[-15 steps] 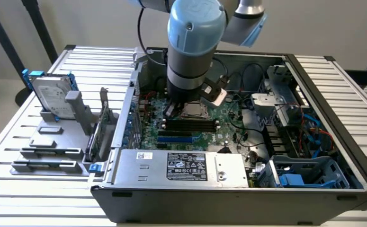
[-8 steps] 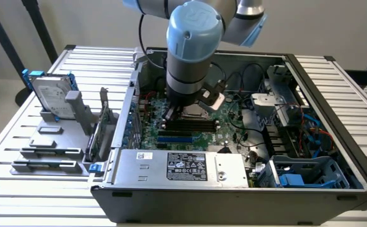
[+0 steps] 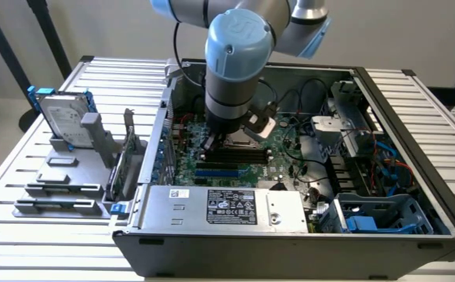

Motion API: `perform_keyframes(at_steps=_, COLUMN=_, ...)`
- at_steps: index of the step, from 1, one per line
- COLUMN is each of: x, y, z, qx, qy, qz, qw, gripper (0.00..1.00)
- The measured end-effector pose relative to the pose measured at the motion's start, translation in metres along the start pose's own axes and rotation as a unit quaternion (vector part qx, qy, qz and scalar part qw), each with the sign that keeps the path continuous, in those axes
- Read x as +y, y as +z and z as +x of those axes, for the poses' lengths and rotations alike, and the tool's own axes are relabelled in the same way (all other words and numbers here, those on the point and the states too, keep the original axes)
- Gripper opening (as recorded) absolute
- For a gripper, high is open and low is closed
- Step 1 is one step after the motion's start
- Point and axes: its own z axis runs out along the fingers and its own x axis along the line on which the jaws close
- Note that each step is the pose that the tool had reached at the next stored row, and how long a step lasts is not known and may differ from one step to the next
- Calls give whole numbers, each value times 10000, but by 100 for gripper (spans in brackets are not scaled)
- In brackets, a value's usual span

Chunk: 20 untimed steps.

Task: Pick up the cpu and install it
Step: 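Install the first cpu locking lever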

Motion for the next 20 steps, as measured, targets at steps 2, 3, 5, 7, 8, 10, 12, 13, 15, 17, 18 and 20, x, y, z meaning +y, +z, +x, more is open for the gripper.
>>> perform_keyframes(at_steps=2, x=-5, y=18, z=-2, qx=-5, qy=1, qz=-3, qw=10000, gripper=11)
perform_keyframes(at_steps=3, x=-6, y=26, z=-2, qx=-8, qy=1, qz=-4, qw=10000, gripper=11)
perform_keyframes(at_steps=5, x=-8, y=40, z=1, qx=-14, qy=1, qz=-7, qw=10000, gripper=11)
perform_keyframes(at_steps=7, x=-11, y=54, z=4, qx=-18, qy=1, qz=-10, qw=10000, gripper=11)
perform_keyframes(at_steps=8, x=-11, y=61, z=5, qx=-19, qy=1, qz=-12, qw=10000, gripper=11)
perform_keyframes(at_steps=10, x=-13, y=72, z=6, qx=-35, qy=2, qz=-22, qw=10000, gripper=11)
perform_keyframes(at_steps=12, x=-16, y=80, z=9, qx=-56, qy=3, qz=-35, qw=10000, gripper=11)
perform_keyframes(at_steps=13, x=-16, y=81, z=10, qx=-63, qy=3, qz=-40, qw=10000, gripper=11)
perform_keyframes(at_steps=15, x=-17, y=82, z=11, qx=-80, qy=4, qz=-49, qw=10000, gripper=11)
perform_keyframes(at_steps=17, x=-20, y=70, z=14, qx=-102, qy=8, qz=-54, qw=9999, gripper=11)
perform_keyframes(at_steps=18, x=-24, y=54, z=18, qx=-108, qy=9, qz=-55, qw=9999, gripper=11)
perform_keyframes(at_steps=20, x=-36, y=5, z=32, qx=-111, qy=10, qz=-53, qw=9999, gripper=11)
